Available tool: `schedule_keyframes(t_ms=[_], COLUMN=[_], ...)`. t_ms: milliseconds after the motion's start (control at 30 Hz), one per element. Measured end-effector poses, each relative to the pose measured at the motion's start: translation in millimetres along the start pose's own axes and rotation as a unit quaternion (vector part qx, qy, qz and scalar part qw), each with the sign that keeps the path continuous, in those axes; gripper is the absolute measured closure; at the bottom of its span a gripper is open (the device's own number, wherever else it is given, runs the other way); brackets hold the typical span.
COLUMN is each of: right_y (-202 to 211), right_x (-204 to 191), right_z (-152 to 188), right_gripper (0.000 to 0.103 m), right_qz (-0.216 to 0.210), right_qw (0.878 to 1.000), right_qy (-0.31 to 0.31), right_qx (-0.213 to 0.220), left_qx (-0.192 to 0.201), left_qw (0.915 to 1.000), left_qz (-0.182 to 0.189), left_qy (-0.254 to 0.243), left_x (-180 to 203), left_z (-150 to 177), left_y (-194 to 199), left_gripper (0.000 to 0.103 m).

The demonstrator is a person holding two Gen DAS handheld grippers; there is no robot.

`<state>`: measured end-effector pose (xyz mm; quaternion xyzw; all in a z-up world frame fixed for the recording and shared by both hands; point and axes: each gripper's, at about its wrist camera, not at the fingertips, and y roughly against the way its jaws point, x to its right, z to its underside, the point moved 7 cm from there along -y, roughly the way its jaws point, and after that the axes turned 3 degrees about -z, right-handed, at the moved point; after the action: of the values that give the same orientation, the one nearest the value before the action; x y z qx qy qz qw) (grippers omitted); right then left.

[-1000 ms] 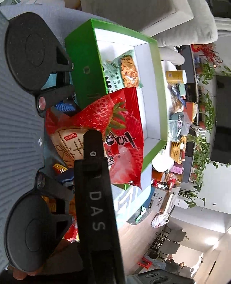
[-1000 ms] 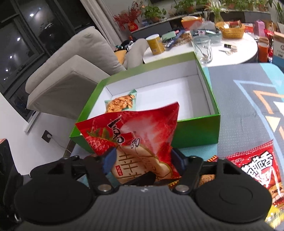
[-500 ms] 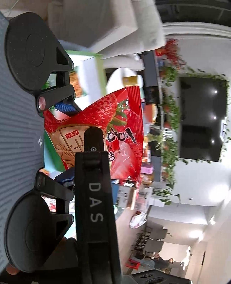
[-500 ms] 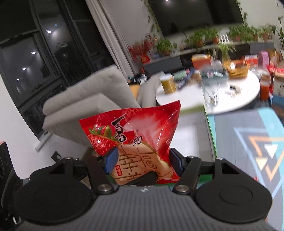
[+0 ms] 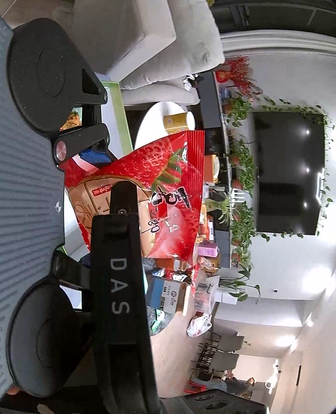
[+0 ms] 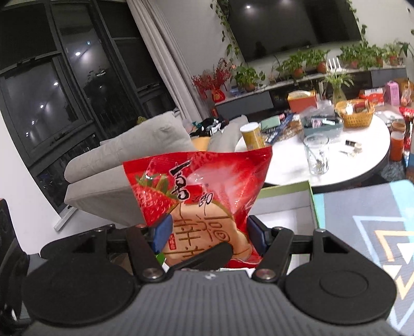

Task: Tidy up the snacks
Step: 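Carry the bread bag into the green box and release it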

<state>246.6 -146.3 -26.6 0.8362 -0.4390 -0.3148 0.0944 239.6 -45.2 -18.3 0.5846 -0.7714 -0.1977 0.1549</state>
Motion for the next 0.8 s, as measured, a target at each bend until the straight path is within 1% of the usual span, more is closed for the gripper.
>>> schedule_keyframes(t_ms=[367,567,600,667,800], right_y=[-38,-54,-56,-58,-48], right_x=[24,34,36,42,41], right_z=[19,36,40,44,46], right_gripper=[0.044,0.044,0.044,0.044,0.044], right_qz=[0.023,0.053,0.058,0.069,0.061], right_qw=[0.998,0.995,0.994,0.992,0.993], right_qy=[-0.033,-0.027,-0.029,-0.037,-0.046], right_qx=[-0.050,-0.084,-0.091,-0.101,-0.092], left_qx=[-0.057,-0.111,-0.113,-0.104,-0.090], left_qw=[0.9983,0.9938,0.9936,0.9944,0.9955], left_qz=[0.002,0.004,0.001,-0.014,-0.023], left_qy=[0.005,0.001,-0.001,-0.012,-0.017], left_x=[-8,-7,-7,-8,-12], left_z=[23,44,47,49,47], left_y=[-52,-79,-80,-77,-65], left_gripper=[0.043,0.043,0.043,0.043,0.043])
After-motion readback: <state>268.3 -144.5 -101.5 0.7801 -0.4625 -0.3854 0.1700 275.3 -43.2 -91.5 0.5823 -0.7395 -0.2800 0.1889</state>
